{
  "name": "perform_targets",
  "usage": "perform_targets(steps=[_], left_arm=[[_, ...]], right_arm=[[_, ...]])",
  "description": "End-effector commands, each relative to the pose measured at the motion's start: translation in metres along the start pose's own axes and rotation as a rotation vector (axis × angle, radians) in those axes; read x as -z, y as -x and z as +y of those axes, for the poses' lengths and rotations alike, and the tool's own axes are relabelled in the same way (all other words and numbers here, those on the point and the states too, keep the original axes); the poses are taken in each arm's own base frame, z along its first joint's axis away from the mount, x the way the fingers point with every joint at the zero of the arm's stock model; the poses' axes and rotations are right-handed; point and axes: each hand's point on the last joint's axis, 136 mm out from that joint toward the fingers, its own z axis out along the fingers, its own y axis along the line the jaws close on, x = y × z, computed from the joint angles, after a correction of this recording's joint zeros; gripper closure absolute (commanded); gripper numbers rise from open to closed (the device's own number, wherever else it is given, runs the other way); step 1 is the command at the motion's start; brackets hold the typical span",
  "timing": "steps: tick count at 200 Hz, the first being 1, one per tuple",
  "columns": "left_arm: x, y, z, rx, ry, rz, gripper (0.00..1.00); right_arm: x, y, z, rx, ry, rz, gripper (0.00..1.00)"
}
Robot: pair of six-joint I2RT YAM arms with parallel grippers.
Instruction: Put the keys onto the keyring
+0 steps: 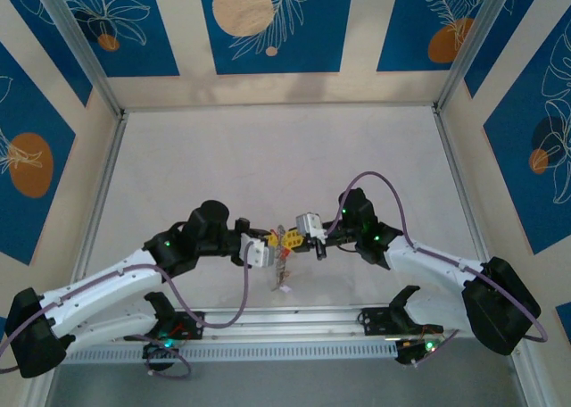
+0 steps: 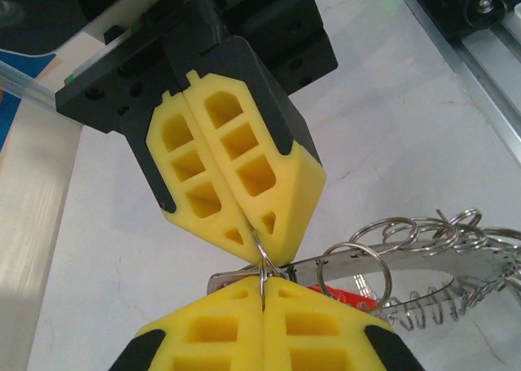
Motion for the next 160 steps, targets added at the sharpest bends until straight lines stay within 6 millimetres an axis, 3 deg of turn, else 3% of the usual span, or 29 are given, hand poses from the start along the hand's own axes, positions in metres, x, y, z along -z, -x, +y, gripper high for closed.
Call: perform_targets(steps=[1,105,160], left_arm=[[-0.002,0.003,-0.019,-0.042,-0.085,-0.006,1.00],[-0.013,-0.005,-0.024,-0.139,-0.044,0.051,1.00],[-0.012,-0.004,-0.008,-0.017,0.065,0.034,1.00]], right_arm=[[0.006,0.034,-0.016,0.059,-0.041,-0.080,1.00],[0.016,0.039,-0.027,0.011,-0.092,-0.124,1.00],[0.020,0.040,-0.036,0.013,-0.171,-0.153,1.00]])
